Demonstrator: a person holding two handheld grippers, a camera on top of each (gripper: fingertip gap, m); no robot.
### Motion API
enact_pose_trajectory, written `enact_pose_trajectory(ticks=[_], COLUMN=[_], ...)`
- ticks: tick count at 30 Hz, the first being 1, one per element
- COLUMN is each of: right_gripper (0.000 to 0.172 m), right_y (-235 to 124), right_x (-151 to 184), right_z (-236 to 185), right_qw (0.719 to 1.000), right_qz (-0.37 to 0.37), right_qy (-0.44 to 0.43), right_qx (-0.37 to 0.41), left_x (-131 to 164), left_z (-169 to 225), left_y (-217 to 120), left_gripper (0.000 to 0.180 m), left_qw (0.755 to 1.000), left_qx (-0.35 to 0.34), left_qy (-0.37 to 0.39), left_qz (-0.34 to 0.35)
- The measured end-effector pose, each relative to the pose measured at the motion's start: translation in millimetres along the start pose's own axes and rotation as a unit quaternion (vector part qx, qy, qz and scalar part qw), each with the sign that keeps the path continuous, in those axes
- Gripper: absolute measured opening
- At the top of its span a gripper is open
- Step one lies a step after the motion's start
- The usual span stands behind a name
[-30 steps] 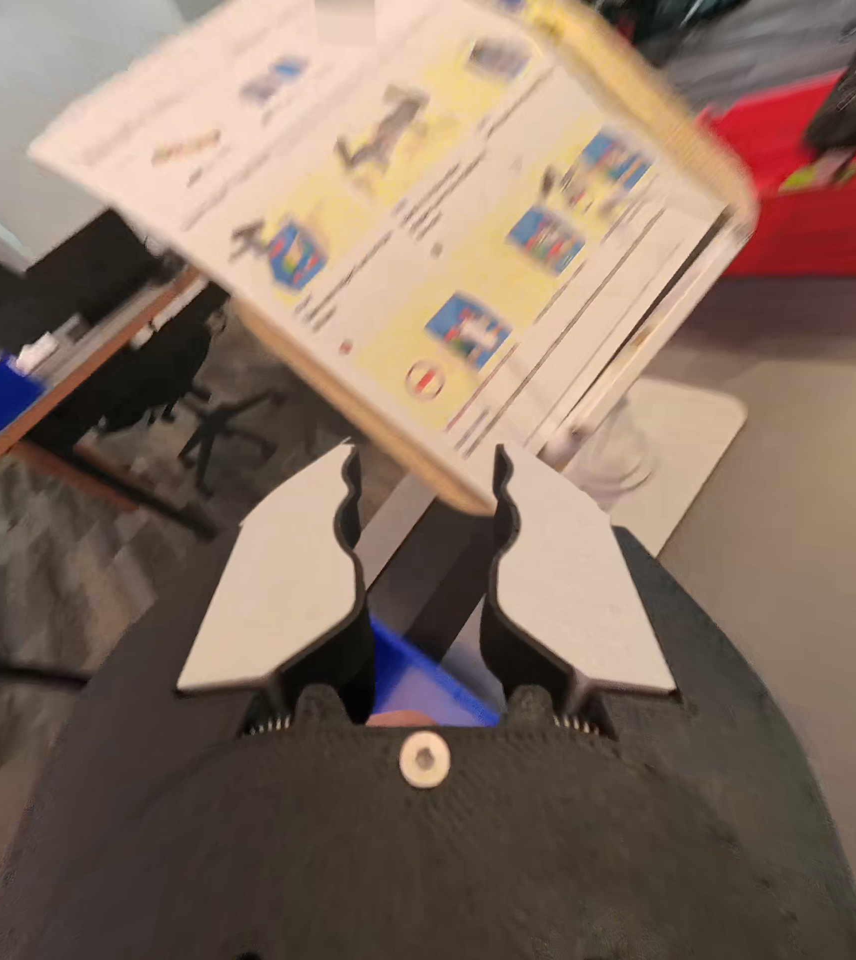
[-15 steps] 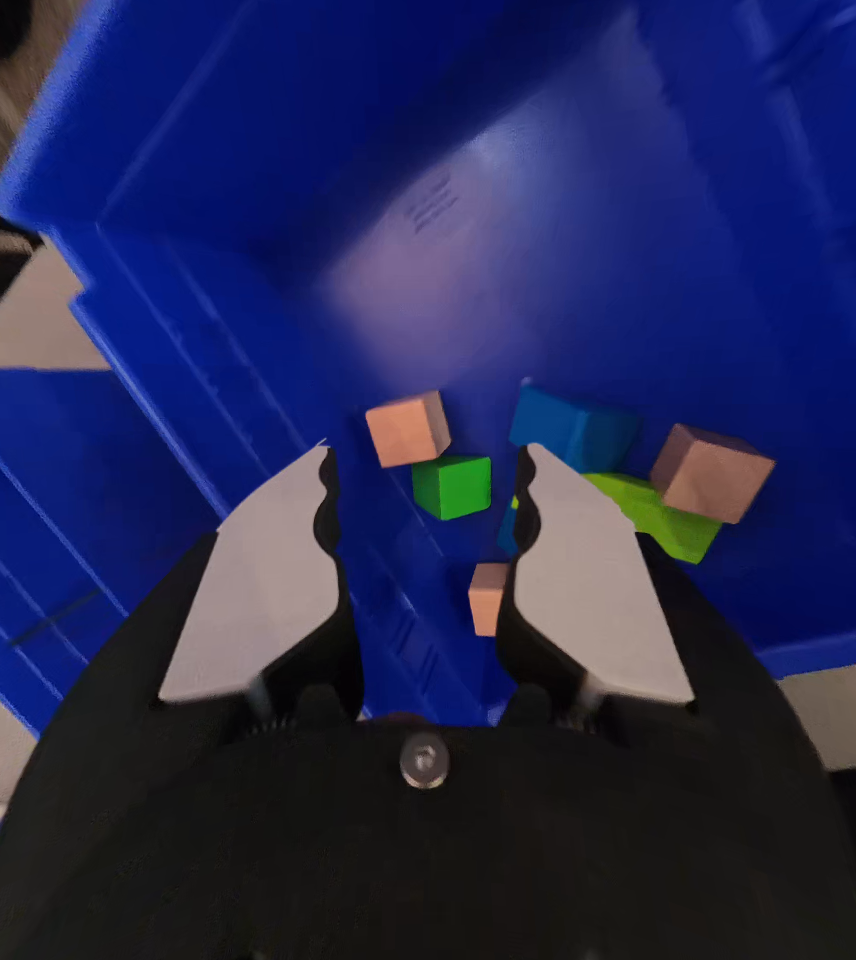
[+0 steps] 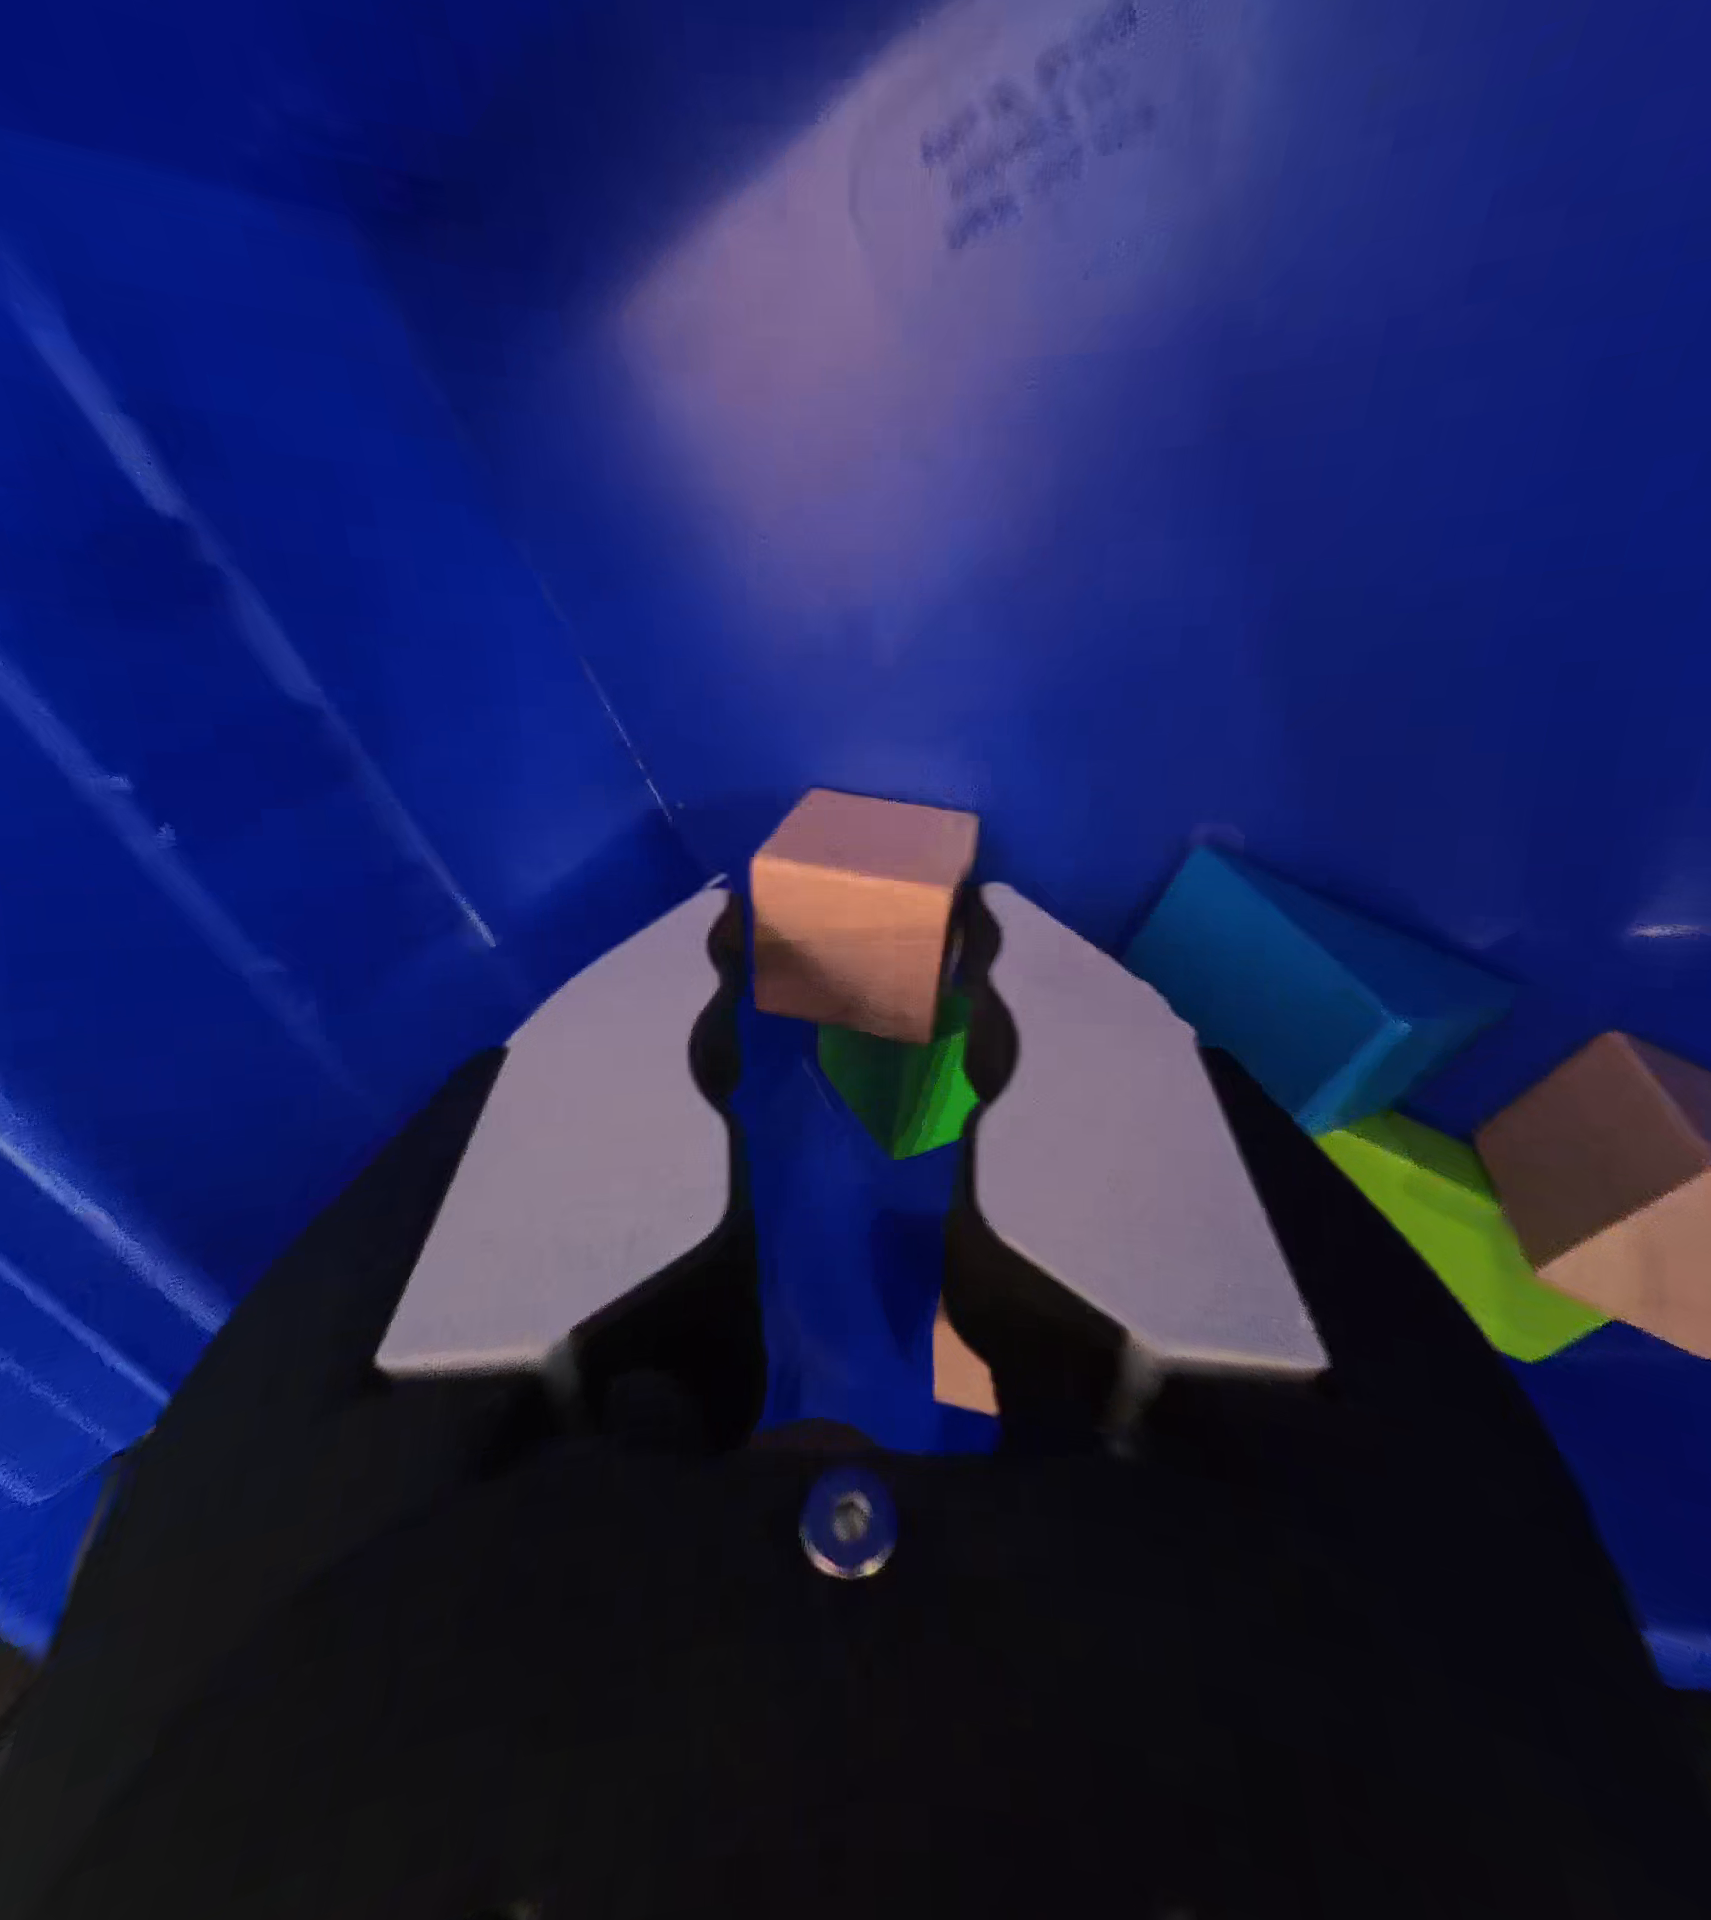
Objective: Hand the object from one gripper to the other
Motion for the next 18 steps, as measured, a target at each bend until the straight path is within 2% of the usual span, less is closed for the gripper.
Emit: enact_pose_trajectory(ticks=[6, 11, 13, 15, 18], right_gripper=[0.057, 0.057, 0.059, 0.058, 0.062], right_y=[-16, -60, -91, -126, -163], right_x=[-2, -14, -29, -55, -100], right_z=[2, 5, -1, -16, -47], right_qw=[1.000, 0.994, 0.985, 0.967, 0.939], right_qz=[0.018, 0.069, 0.125, 0.215, 0.312], right_qy=[0.014, 0.028, 0.017, -0.007, -0.047], right_qx=[0.022, 0.084, 0.117, 0.133, 0.137], left_x=[-2, -17, -25, -31, -39], left_z=[-1, 1, 9, 21, 61], left_y=[-2, -49, -88, -138, -210], left_gripper=[0.037, 0.037, 0.037, 0.037, 0.037], left_qw=[1.000, 0.987, 0.969, 0.941, 0.876], left_qx=[0.011, 0.034, 0.057, 0.065, 0.083], left_qy=[0.000, 0.002, 0.011, 0.034, 0.110], left_qz=[0.024, 0.154, 0.241, 0.332, 0.462])
Point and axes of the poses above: each gripper's, where its closed fingertips meet, y out along the fingers, x out of its underside, z = x × y across the jaws, the point moved 3 cm from there along -y, back along the fingers, and after that the axes turned 8 degrees about y, right-handed, at the moved point
